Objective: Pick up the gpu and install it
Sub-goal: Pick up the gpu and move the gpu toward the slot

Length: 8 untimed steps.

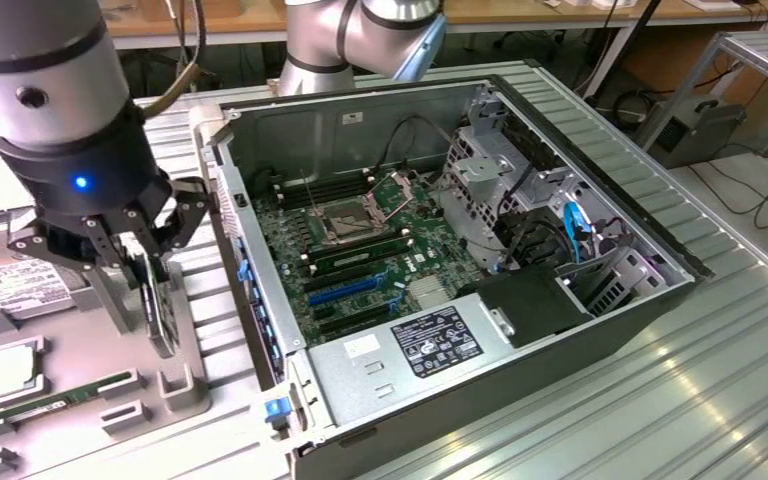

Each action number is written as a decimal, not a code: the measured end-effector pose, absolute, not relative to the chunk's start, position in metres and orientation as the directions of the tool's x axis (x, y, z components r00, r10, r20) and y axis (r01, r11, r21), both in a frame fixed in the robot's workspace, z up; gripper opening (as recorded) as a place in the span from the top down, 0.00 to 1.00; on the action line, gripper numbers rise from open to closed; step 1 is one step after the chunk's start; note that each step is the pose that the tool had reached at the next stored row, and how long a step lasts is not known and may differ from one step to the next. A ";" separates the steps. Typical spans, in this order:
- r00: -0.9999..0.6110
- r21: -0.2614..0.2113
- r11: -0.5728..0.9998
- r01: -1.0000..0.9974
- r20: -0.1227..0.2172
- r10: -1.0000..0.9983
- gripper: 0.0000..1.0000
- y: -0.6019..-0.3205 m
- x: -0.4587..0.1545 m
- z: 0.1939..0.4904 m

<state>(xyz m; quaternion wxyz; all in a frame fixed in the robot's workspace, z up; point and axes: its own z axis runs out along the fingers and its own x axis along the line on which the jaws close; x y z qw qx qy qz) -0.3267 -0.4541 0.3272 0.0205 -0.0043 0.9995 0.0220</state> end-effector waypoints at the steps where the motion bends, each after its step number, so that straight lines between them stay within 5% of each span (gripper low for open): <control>1: -0.999 0.044 0.999 -0.009 -0.041 -0.008 0.74 -0.455 -0.327 0.333; 8: -0.999 0.044 0.999 -0.009 -0.041 -0.008 0.74 -0.460 -0.324 0.364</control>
